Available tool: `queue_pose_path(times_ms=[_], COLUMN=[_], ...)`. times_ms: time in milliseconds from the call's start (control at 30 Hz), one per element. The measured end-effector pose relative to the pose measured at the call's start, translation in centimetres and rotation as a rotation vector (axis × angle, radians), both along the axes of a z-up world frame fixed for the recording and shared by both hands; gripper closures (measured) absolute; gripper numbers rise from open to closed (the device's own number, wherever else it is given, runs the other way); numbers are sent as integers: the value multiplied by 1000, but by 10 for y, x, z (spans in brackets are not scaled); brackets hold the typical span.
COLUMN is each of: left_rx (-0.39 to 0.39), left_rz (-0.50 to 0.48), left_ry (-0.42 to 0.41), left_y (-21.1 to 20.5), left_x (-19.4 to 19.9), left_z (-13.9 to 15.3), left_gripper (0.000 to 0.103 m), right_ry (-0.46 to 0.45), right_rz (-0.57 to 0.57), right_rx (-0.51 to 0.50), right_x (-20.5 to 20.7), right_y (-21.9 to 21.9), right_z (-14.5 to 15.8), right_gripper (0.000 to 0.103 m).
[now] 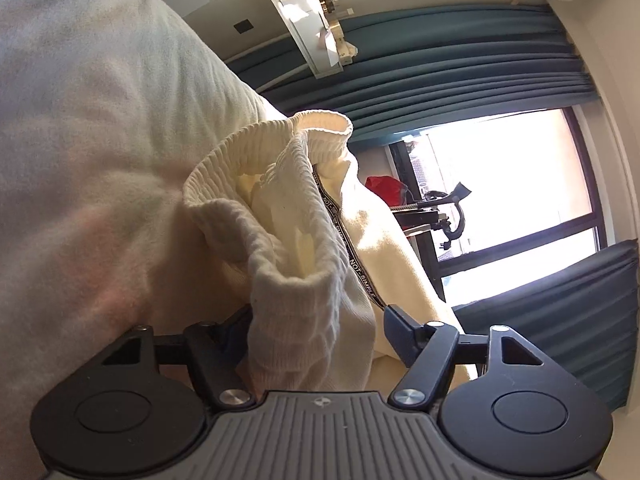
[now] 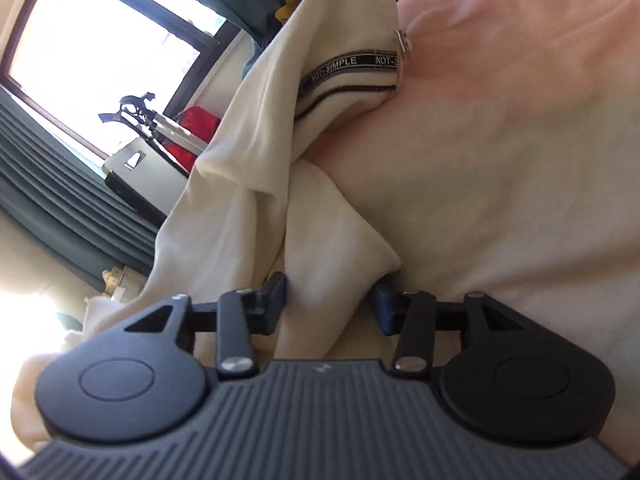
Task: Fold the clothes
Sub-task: 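Lift the sweatpants by both cuffs and swing them over the bed, then lay the sweatpants flat on the bed and open both tools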
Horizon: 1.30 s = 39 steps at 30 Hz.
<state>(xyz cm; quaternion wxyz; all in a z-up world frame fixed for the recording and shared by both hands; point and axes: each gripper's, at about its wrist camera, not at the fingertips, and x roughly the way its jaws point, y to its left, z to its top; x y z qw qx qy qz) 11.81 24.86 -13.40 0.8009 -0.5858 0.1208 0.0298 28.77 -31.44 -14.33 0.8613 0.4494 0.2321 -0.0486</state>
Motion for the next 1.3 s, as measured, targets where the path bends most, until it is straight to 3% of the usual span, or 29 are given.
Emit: queue_pose_path(times_ms=[33, 100, 167, 267, 500, 700, 900, 1067, 1200, 1300], left_rx=[17, 32, 35, 45, 39, 37, 105, 95, 144, 127], left_rz=[6, 8, -1, -10, 105, 188, 225, 219, 210, 195], left_ry=[-10, -9, -18, -47, -89, -109, -108, -59, -13, 20], left_y=[2, 5, 7, 12, 46, 74, 87, 100, 103, 114], left_x=[5, 12, 16, 18, -12, -37, -64, -73, -75, -70], left_z=[-1, 0, 2, 13, 42, 65, 89, 94, 101, 98], left_gripper=[48, 71, 88, 91, 94, 94, 94, 94, 94, 93], right_ry=[-6, -15, -23, -41, -120, -109, -126, -136, -77, -31], right_rz=[-18, -42, -61, -78, -130, -241, -400, -549, -647, -674], right_rx=[-3, -27, -63, -110, -163, -195, -194, -195, -132, -138], right_x=[4, 4, 0, -7, -66, -135, -207, -260, -279, -278], right_y=[0, 1, 3, 4, -10, -61, -118, -171, -202, -216], right_z=[-2, 2, 10, 24, 85, 118, 137, 135, 100, 79], right_gripper=[72, 76, 84, 94, 96, 96, 96, 96, 96, 96])
